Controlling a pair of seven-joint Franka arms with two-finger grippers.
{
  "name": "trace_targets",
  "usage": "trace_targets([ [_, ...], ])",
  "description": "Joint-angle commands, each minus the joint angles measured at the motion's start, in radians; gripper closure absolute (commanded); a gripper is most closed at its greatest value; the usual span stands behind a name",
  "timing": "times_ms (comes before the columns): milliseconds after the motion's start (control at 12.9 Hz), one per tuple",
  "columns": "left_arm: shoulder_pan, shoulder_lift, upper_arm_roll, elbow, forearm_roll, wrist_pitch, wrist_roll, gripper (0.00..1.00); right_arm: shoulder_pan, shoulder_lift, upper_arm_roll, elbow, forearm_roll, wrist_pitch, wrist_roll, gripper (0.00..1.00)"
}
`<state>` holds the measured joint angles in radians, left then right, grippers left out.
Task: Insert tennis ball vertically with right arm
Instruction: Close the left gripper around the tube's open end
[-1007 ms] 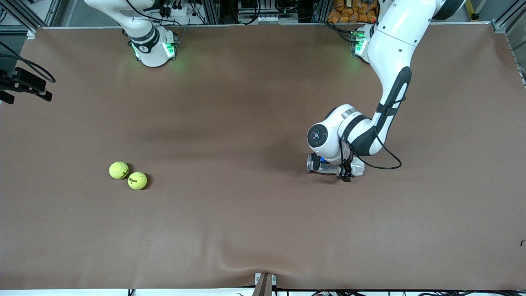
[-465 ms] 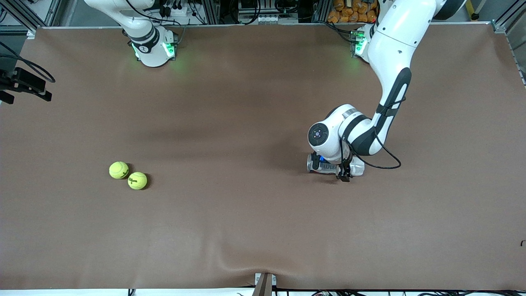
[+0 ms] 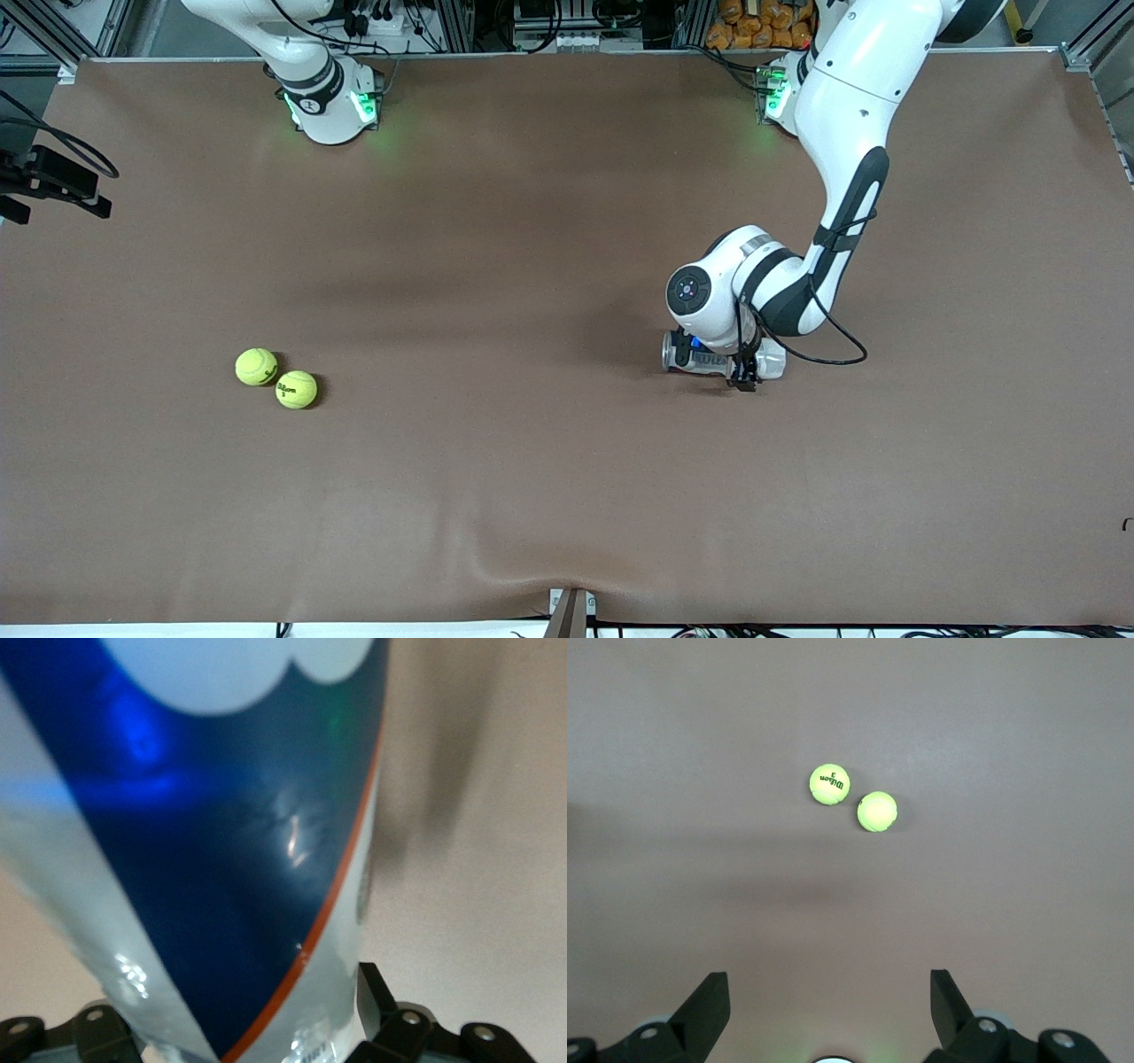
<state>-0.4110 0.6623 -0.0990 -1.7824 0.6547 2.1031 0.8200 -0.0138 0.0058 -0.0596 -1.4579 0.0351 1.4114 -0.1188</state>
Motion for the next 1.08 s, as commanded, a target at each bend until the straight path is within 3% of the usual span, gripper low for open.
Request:
trace_targets([
  [0,0.004,-0.001,-0.002,-0.014,0.028,0.023,-0.019,0.11,-0.025,-0.020,0.014,-0.016,0.015,-0.003,-0.009,0.00],
  [542,-0.006,-0.001,-0.001,-0.011,0.028,0.021,-0.033,0.18,-0.025,-0.020,0.014,-0.016,0.015,-0.003,-0.009,0.00],
  [1007,-0.011,-0.006,-0.005,0.003,0.026,0.021,-0.108,0.18,-0.025,-0.018,0.014,-0.016,0.015,-0.003,-0.010,0.00],
])
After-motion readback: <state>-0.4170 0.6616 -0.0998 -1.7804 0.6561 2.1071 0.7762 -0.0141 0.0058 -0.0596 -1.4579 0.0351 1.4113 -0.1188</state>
